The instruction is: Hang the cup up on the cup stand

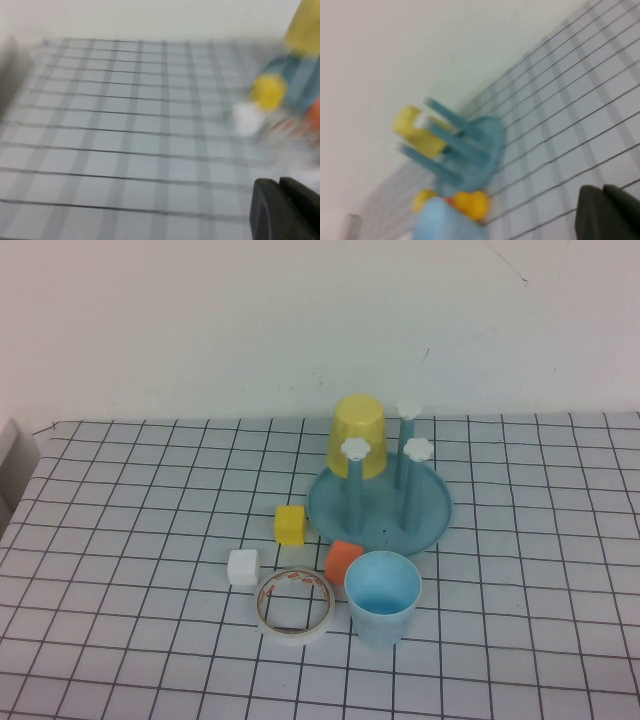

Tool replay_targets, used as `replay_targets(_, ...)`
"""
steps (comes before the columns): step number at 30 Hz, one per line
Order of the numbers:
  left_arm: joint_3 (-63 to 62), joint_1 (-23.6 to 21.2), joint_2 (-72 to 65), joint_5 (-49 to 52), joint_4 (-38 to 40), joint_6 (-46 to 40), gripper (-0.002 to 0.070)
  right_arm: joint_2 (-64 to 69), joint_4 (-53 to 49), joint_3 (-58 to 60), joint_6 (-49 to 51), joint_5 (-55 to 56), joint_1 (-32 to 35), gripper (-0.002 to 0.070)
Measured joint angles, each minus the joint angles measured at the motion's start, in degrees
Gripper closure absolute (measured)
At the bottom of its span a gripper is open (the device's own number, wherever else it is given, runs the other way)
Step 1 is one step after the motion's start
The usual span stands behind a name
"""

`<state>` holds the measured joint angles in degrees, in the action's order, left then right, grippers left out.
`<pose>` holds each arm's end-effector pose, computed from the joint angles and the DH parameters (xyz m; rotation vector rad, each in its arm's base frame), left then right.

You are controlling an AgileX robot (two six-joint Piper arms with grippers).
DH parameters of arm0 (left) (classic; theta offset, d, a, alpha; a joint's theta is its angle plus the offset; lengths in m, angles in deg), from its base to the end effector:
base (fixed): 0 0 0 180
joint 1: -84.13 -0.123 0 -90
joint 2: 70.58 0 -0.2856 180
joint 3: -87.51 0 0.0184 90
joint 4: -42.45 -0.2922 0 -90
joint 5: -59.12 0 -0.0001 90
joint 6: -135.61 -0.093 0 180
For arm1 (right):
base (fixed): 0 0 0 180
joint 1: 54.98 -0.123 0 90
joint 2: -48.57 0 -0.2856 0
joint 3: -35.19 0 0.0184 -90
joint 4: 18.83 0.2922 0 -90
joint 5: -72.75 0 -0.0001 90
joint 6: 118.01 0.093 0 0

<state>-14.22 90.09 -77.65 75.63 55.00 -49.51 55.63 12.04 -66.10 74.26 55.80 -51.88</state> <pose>0.0961 -0.0158 0.1817 0.0298 1.7756 -0.2174 0.0976 0.0087 0.1813 0.5832 1.6954 0.6234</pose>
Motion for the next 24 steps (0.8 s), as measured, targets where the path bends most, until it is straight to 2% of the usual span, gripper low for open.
replay_targets(2,0.1,0.0,0.0,-2.3,10.8,4.1,0.0677,0.0,6.7,0.0,0.1,-0.2,0.0,0.0678)
replay_targets(6,0.1,0.0,0.0,-11.0,36.1,10.5,0.0677,0.0,10.4,0.0,0.3,-0.2,0.0,0.0678)
replay_targets(8,0.1,0.0,0.0,-14.9,42.6,10.5,0.0677,0.0,10.9,0.0,0.3,0.0,0.0,0.0678)
replay_targets(11,0.1,0.0,0.0,-19.8,46.9,7.5,0.0677,0.0,10.9,0.0,0.3,1.4,0.0,0.0678)
replay_targets(15,0.1,0.0,0.0,-22.6,48.2,2.2,0.0677,0.0,12.1,0.0,0.3,2.6,0.0,0.0678)
replay_targets(24,0.1,0.0,0.0,-23.1,50.0,0.6,0.0678,0.0,10.5,0.0,0.3,-4.2,0.0,0.0678)
